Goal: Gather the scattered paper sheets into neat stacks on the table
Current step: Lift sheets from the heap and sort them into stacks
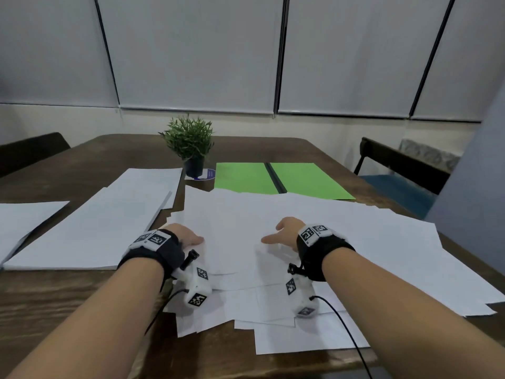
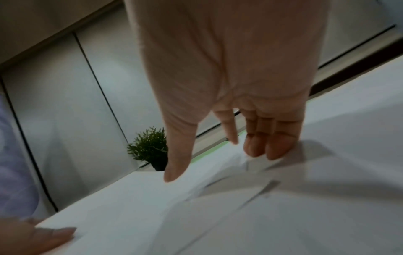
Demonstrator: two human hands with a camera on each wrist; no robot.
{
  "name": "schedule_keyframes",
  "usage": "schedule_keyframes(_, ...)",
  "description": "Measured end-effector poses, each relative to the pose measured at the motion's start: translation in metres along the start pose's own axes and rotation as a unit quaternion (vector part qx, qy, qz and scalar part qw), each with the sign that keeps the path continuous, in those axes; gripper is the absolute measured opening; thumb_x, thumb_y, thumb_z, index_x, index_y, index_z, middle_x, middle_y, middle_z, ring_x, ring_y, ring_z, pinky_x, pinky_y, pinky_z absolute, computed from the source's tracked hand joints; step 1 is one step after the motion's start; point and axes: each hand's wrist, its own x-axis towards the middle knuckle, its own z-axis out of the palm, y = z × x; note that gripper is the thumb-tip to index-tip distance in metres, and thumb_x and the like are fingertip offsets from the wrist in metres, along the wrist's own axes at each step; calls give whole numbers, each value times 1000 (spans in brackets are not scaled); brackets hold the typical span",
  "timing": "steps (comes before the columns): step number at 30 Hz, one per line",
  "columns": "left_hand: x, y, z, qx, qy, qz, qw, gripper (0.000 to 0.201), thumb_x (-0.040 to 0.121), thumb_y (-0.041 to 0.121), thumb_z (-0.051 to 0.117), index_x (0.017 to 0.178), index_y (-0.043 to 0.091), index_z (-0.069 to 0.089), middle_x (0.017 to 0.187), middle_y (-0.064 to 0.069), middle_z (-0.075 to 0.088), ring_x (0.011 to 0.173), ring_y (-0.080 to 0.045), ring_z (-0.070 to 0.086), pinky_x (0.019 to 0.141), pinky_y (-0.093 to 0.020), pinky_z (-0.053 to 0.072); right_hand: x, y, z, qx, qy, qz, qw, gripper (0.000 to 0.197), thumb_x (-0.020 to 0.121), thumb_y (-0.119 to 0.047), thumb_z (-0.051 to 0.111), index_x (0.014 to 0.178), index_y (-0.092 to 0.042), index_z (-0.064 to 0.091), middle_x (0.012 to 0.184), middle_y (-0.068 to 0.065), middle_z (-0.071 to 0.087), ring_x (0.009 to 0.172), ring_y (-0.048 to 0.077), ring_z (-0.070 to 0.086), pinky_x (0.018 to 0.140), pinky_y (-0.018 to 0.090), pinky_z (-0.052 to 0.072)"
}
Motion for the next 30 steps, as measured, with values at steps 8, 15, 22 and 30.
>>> schedule_keyframes(8, 14, -1, 2, -21, 29, 8, 999, 72, 92, 46, 56, 143, 1, 34, 145, -13, 43, 128, -27, 47, 106, -34, 39, 10, -18, 16, -44, -15, 43, 998, 62, 69, -57, 77, 112, -16, 63, 115, 4, 64, 87, 24, 54, 80, 29, 45)
schedule_keyframes(15, 15, -6, 13, -151, 38, 38, 987, 56, 89, 30, 65, 132, 0, 47, 132, -18, 53, 122, -34, 52, 101, -44, 45, 27, -13, 15, -11, -29, 86, 996, 66, 61, -59, 79, 110, -18, 64, 108, 4, 66, 95, 28, 60, 95, 41, 49)
schedule_keyframes(22, -8, -17, 22, -321, 152, 125, 926, 21, 83, 18, 69, 98, 3, 65, 99, -14, 69, 92, -32, 66, 87, -48, 54, 38, 0, 20, 83, -20, 90, 992, 57, 53, -66, 75, 79, -19, 56, 85, 2, 63, 85, 27, 62, 79, 32, 50)
schedule_keyframes(30, -56, -3, -15, -396, 107, 254, 876, 39, 76, 43, 71, 103, 16, 66, 99, -4, 73, 93, -24, 70, 88, -49, 53, 1, -9, -12, 361, 32, 62, 930, 72, 66, -61, 78, 110, -10, 51, 84, 4, 59, 70, 20, 59, 52, 26, 45)
